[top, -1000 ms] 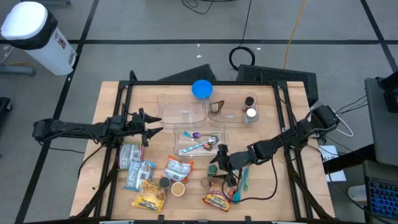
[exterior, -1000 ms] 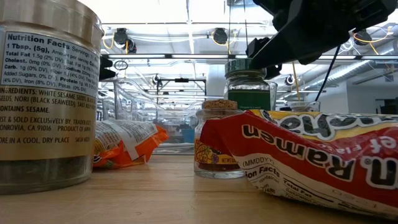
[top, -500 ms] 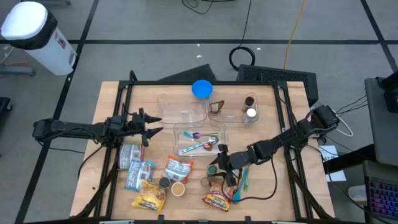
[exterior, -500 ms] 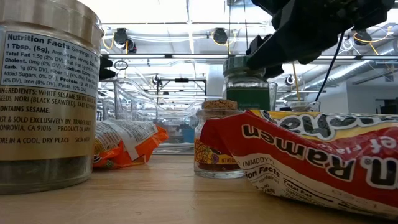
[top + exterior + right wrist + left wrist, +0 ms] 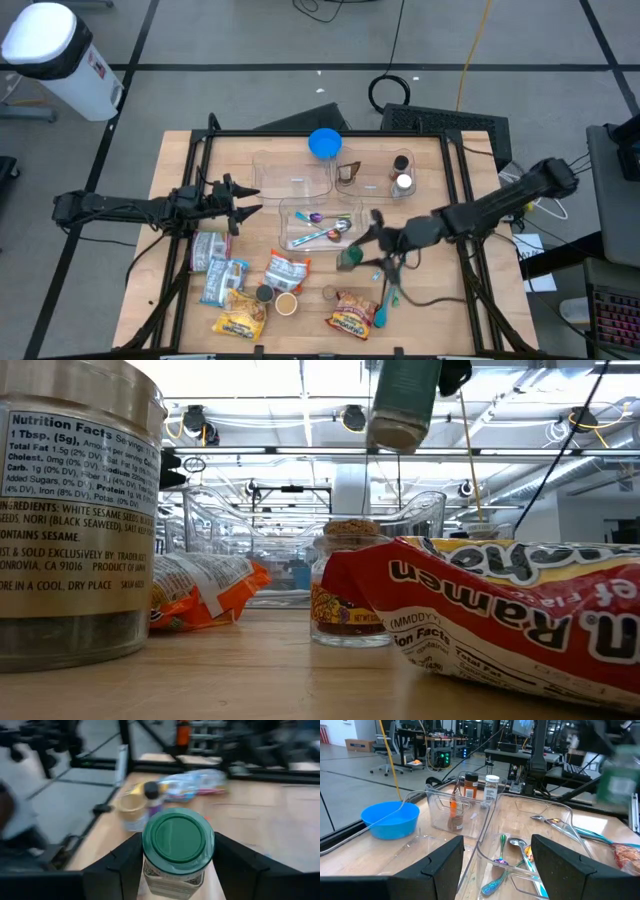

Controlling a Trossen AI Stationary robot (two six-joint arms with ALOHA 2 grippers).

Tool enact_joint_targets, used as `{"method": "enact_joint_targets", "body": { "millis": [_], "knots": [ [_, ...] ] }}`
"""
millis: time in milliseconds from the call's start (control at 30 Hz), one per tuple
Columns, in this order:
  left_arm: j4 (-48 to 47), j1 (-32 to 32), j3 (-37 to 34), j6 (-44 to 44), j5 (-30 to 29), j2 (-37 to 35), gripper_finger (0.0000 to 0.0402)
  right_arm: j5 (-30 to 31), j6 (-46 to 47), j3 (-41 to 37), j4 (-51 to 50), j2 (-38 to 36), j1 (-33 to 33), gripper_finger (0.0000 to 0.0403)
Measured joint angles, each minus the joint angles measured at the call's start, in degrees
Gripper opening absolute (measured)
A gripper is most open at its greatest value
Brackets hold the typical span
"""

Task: Pick & Place Food Item
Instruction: Put the green seasoning bottle into the top right transparent bin

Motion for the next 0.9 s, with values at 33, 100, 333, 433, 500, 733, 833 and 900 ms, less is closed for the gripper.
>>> {"method": "enact_joint_targets", "body": {
  "millis": [33,100,333,433,500,733,833,900],
  "knots": [
    [0.0,0.0,0.0,0.0,0.0,0.0,0.0241,1.5,-0.4,0.0,-1.4,-1.8,-0.7,0.0193],
    [0.0,0.0,0.0,0.0,0.0,0.0,0.0241,4.6,-1.1,0.0,-4.1,-5.0,-2.3,0.0193],
    [0.0,0.0,0.0,0.0,0.0,0.0,0.0241,10.7,-1.8,0.0,-15.1,-11.4,-12.4,0.0193],
    [0.0,0.0,0.0,0.0,0.0,0.0,0.0241,10.5,-1.6,0.0,-17.0,-11.4,-18.5,0.0193],
    [0.0,0.0,0.0,0.0,0.0,0.0,0.0241,10.3,-2.0,0.0,-17.6,-10.8,-22.6,0.0193],
    [0.0,0.0,0.0,0.0,0.0,0.0,0.0241,3.2,-2.6,-1.9,-17.5,-7.5,-36.4,0.0193],
    [0.0,0.0,0.0,0.0,0.0,0.0,0.0241,-4.6,-0.9,-4.7,-13.1,-5.6,-40.3,0.0193],
    [0.0,0.0,0.0,0.0,0.0,0.0,0.0241,-7.2,-0.8,-6.4,-8.7,-4.4,-41.7,0.0193]
  ]
}}
